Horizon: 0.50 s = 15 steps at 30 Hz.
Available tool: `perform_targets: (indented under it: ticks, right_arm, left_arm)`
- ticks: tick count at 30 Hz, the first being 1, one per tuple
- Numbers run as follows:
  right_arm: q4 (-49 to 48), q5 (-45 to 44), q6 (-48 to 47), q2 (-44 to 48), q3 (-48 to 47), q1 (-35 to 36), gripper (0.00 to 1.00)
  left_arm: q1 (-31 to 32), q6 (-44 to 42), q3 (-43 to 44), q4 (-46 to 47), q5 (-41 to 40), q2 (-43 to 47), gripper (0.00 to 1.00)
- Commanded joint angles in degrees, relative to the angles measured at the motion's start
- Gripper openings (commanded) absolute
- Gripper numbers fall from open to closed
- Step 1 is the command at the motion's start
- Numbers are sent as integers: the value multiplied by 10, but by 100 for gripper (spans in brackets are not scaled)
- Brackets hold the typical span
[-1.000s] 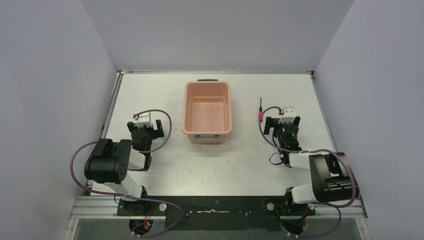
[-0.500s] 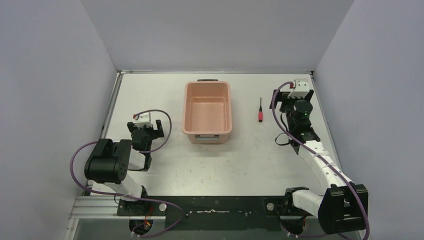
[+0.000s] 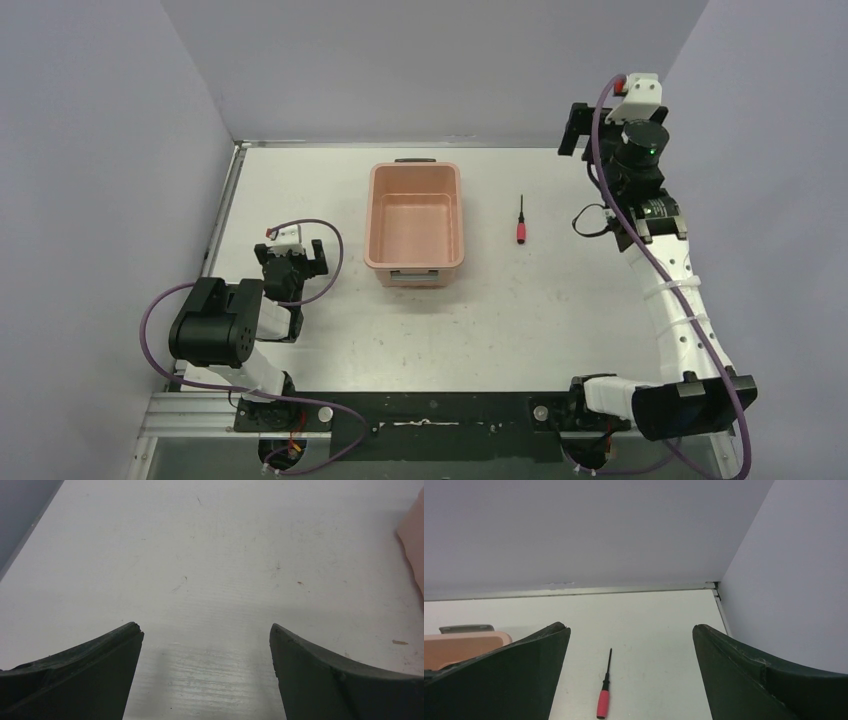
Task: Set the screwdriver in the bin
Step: Pick up the screwdriver from the center of the board.
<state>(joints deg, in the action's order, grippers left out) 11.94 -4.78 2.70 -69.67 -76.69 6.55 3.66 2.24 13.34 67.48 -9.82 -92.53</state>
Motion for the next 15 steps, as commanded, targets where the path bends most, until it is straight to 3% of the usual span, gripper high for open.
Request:
perform_targets:
  ticks: [1,15]
  right_arm:
    - [109,-11,21,-43,-117,5,100]
    - [184,-26,5,-107,-230,5,100]
  left_arm:
    - [0,-5,12,17,0,2,97]
    - [0,-4,12,17,0,2,97]
